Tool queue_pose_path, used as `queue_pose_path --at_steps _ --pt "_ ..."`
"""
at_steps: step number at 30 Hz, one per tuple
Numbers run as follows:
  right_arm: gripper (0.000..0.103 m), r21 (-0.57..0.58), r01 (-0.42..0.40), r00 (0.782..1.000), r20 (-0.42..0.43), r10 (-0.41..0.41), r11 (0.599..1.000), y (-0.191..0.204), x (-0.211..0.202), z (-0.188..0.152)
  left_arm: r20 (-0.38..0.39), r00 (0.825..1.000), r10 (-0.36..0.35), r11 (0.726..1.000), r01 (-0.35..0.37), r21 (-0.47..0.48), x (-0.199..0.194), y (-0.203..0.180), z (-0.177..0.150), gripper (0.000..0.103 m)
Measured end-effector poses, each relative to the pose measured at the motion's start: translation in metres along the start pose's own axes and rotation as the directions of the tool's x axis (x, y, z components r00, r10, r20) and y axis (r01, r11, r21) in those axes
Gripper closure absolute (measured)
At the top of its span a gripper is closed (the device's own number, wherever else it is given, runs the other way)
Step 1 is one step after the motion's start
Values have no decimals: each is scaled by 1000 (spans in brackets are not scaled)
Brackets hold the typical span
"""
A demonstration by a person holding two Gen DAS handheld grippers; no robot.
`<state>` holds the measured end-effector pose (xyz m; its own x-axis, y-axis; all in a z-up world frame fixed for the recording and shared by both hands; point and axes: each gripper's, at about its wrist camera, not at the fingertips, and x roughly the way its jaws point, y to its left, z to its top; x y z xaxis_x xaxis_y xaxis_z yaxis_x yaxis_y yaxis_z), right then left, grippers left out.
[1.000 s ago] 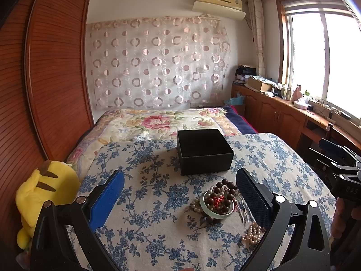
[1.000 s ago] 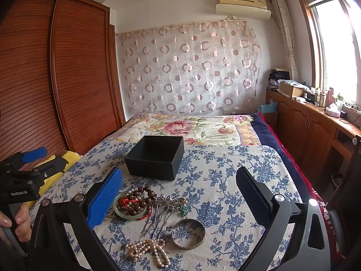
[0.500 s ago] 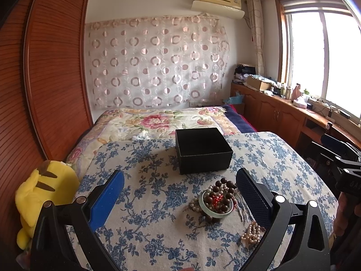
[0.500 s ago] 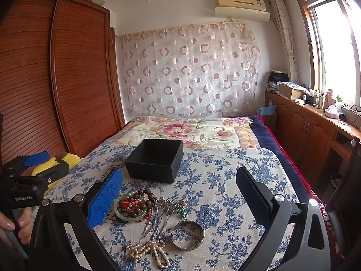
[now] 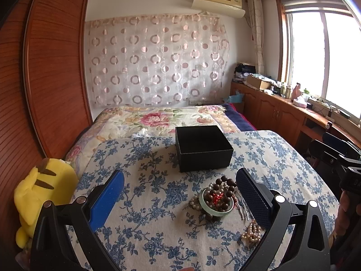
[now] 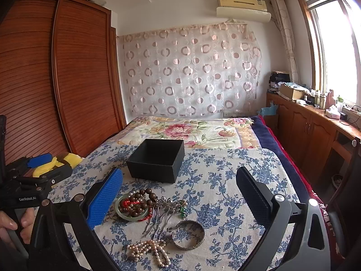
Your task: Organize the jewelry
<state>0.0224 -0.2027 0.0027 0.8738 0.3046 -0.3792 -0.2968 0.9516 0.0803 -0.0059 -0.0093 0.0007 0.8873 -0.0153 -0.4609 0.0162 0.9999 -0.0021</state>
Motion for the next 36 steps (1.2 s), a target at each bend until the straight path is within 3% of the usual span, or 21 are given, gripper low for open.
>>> queue_pose_path --at_steps 13,19,24,30,36 --pt "3 -13 -15 998 -67 14 1000 -15 18 -21 -69 997 -30 1000 30 -6 24 7 -13 7" --pt "21 -52 -14 989 -151 6 999 -26 39 -38 -136 989 -54 998 56 11 43 6 -25 7" --pt "37 -88 -46 961 -276 20 995 -34 65 -60 -201 976 -79 996 84 17 62 4 -36 7" --pt "61 -88 -83 933 -358 46 993 -40 83 -78 -256 960 -111 992 122 30 79 -3 -45 7" --pt "69 -95 -100 910 -410 53 990 -42 95 -82 -300 942 -148 985 169 45 89 -11 -52 7"
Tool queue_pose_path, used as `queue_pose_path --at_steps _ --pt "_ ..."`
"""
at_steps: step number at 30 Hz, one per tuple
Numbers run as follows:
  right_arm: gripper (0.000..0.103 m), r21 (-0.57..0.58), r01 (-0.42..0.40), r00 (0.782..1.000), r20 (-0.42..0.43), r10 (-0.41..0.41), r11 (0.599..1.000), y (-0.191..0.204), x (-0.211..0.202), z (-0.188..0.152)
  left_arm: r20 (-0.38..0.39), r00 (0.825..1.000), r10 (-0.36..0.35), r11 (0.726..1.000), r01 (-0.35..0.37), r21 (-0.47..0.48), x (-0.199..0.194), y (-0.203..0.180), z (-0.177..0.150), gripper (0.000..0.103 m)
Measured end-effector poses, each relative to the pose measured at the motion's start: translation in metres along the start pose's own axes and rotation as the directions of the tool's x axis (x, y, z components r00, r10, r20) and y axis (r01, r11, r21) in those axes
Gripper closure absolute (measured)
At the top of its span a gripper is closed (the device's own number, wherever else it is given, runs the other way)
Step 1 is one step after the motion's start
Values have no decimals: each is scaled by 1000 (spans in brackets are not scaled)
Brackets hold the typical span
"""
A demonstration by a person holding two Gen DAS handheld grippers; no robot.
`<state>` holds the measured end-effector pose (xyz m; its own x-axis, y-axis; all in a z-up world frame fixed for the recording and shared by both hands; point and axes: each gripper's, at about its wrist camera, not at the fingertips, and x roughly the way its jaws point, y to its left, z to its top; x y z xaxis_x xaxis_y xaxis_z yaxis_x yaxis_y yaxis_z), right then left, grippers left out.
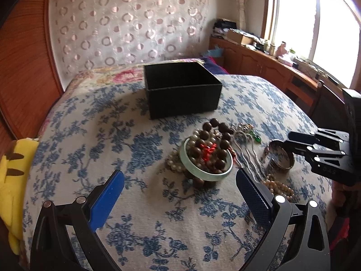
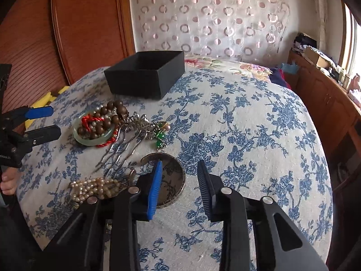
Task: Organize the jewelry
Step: 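Grasp the red string bracelet with the left tool while the right grasps the silver bangle, then carry the red bracelet into the black box with the left tool while the right drops the bangle in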
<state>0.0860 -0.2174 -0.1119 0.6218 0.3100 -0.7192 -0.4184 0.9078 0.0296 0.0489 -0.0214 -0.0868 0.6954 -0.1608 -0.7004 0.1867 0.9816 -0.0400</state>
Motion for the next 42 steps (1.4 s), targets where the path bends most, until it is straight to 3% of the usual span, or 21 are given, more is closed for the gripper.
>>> queue_pose_path --at_steps 2,4,12,20,23,38,40,42 --pt "71 -7 -2 1000 -18 2 1000 -1 4 1 -6 1000 -16 1000 16 9 2 -2 0 8" --pt "72 -14 1 999 -33 -1 1000 -2 8 2 -11 999 -31 999 32 16 4 -4 1 17" --pt "77 -22 1 998 -60 -2 1000 -4 14 3 -27 996 -83 995 84 52 14 -13 12 64" --pt "78 -26 4 998 -68 -6 1000 -4 17 3 -41 996 -82 993 85 78 28 -19 23 81" --pt "78 -34 4 998 -67 -7 999 -4 18 3 -48 995 -88 993 92 77 31 -19 24 98" --pt "80 -27 3 998 -70 -5 1000 -3 18 2 83 986 -142 987 135 82 -17 -20 52 99" --pt "84 -30 3 998 -70 -5 1000 -3 18 2 108 983 -145 987 137 83 -26 -20 57 99" --pt "96 -36 0 998 -70 -3 999 -3 18 2 136 980 -148 987 139 80 -36 -17 62 99"
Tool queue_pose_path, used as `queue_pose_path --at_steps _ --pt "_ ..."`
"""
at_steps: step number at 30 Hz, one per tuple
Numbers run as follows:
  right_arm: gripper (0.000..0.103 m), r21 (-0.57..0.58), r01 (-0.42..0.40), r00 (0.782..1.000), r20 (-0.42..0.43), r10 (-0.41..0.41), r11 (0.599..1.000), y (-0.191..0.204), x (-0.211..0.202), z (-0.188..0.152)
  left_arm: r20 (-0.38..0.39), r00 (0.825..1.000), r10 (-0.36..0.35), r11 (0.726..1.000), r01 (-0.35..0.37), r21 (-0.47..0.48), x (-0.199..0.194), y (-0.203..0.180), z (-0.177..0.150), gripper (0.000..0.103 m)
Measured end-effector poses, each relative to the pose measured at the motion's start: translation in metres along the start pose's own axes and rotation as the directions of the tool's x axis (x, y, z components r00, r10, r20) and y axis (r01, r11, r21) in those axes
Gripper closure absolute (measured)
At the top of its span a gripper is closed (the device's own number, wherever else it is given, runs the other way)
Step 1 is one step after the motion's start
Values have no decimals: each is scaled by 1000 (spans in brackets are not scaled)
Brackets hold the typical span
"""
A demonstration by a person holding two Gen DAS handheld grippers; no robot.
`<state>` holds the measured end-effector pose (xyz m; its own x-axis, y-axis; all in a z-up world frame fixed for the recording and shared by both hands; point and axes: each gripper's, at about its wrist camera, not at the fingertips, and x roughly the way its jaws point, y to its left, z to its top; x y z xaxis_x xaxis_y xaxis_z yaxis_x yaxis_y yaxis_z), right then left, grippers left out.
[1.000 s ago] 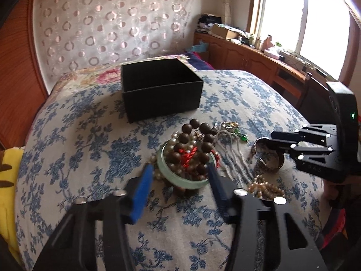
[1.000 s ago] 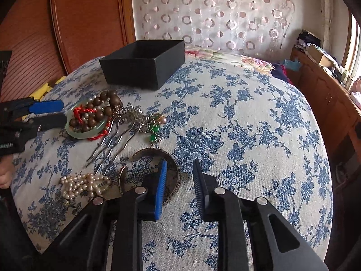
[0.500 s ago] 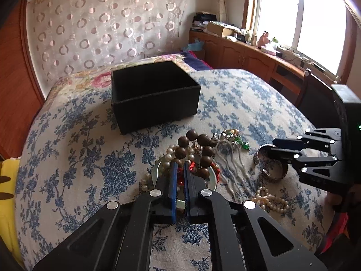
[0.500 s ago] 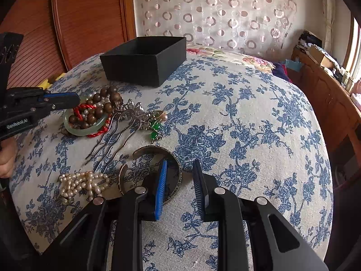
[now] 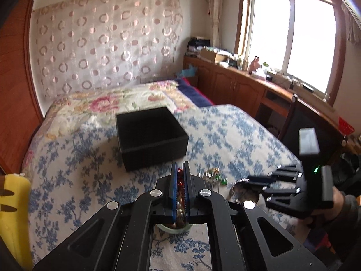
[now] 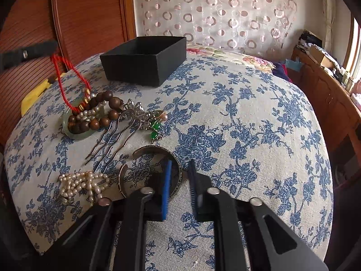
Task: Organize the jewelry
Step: 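Carry the red bracelet into the black box with the left tool while the right drops the bangle in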
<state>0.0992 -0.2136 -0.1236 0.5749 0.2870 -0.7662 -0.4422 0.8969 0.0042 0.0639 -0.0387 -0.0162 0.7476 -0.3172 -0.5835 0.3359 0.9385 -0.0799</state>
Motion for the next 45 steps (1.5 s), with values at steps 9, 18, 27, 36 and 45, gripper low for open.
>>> queue_pose_path --at_steps 9,18,27,36,45 --pt "97 -25 18 999 47 -17 1000 3 -10 10 51 998 48 999 -48 -2 -12 13 15 99" --pt "98 -71 47 992 120 -38 996 3 -19 51 63 996 68 998 -67 -5 -1 28 25 99" --pt "98 -138 37 980 199 -9 990 15 -2 120 72 994 85 996 -85 -3 17 41 50 99" --pt "98 -189 -1 984 175 35 982 29 45 172 65 992 107 994 -107 -8 41 61 68 99" --pt "93 -266 -58 991 100 87 962 46 82 176 38 994 100 995 -99 -22 64 75 75 99"
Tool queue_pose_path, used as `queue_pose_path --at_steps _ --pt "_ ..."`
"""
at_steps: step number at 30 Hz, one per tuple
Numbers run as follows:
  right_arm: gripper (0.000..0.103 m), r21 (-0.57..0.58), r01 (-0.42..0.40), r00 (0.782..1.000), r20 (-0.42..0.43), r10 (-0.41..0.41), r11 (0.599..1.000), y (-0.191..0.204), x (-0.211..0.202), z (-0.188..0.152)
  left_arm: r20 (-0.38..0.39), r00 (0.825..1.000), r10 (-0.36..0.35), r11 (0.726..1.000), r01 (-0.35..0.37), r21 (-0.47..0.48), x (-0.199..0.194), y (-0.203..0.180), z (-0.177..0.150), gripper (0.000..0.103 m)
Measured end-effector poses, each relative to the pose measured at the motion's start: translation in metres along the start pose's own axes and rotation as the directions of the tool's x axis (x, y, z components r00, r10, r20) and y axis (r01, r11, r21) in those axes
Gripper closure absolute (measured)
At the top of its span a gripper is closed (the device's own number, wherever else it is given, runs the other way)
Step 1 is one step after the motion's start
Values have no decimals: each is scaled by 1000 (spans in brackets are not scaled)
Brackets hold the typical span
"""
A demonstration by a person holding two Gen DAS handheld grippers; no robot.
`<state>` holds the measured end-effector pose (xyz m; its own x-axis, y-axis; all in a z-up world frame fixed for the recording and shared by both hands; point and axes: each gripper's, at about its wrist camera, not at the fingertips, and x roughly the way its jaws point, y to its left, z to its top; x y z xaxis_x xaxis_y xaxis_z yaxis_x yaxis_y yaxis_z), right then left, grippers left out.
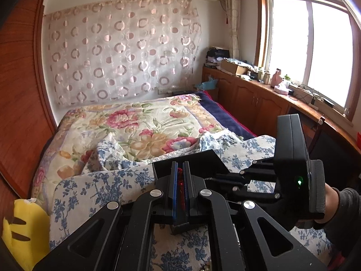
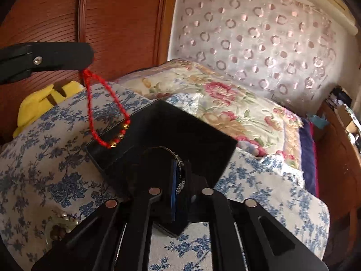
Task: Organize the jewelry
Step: 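Carry the red bracelet into the black box with the left tool while the right drops the bangle in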
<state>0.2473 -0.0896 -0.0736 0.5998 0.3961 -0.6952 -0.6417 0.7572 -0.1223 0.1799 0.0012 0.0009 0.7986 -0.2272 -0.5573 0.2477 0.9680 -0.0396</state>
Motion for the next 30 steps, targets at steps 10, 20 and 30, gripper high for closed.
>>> queue_pose_path --at_steps 10,20,30 --pt "93 43 23 998 53 -25 999 -19 -27 -9 -28 999 -29 1000 29 0 27 -4 2 99" --pt "93 84 60 997 40 -64 995 -34 -35 -29 -60 997 -47 998 49 25 61 -15 8 99" --pt "93 111 70 995 58 -77 991 -32 -55 -43 -113 994 -10 1000 9 -10 66 1 -10 84"
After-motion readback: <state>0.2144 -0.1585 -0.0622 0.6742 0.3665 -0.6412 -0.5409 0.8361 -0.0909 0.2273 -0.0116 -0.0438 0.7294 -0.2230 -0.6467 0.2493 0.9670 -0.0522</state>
